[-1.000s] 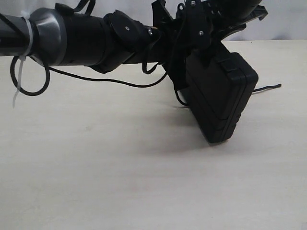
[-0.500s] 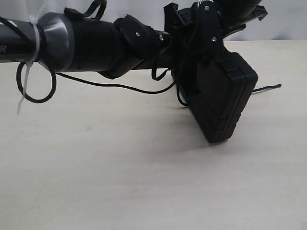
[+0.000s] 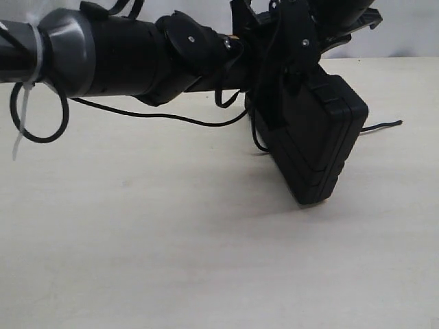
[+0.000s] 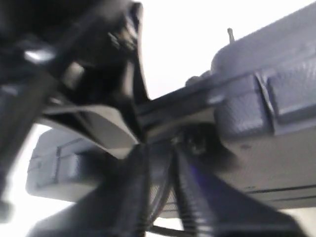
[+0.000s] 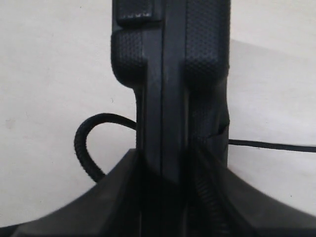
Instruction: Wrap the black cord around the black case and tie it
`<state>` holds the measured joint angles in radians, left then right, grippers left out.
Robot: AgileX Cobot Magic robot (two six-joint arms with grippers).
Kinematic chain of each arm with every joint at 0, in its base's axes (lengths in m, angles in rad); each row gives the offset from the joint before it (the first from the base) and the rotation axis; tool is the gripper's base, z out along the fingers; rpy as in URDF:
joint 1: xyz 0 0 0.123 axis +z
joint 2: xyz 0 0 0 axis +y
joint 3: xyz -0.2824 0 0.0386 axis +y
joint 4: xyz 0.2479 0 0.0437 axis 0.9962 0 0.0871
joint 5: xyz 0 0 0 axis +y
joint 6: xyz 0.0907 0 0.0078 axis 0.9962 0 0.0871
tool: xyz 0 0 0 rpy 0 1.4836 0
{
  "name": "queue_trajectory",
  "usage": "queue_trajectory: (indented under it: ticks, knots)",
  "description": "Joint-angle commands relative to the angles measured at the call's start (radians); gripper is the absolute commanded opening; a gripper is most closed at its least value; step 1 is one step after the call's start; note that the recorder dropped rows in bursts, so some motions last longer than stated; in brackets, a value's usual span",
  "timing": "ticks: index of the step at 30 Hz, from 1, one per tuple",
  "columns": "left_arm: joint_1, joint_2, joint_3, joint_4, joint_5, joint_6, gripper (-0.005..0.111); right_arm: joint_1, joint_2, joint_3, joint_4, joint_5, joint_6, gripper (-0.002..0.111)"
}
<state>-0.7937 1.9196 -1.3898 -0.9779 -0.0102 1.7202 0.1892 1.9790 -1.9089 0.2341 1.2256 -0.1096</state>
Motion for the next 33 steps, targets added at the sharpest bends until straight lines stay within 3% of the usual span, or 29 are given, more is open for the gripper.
queue_trajectory:
  ticks: [1,3,11,18,33]
  knots:
    - [0.02,-0.038,-0.007,-0.01,0.087,-0.028,0.045,-0.001,-0.005,0.001,-0.003,-0.005,0.002,0.033]
    - [0.035,-0.056,0.004,-0.005,0.134,-0.032,0.051,-0.001,-0.005,0.001,-0.003,-0.005,0.002,0.033]
    - [0.129,-0.151,0.098,-0.003,0.126,-0.102,0.049,-0.001,-0.005,0.003,0.023,-0.005,0.002,0.031]
    - [0.26,-0.206,0.125,-0.003,0.179,-0.204,0.049,0.019,-0.005,0.031,0.041,-0.005,-0.003,0.004]
    - [0.441,-0.21,0.125,-0.006,0.431,-0.235,0.043,0.237,-0.005,0.228,0.041,-0.184,0.029,0.005]
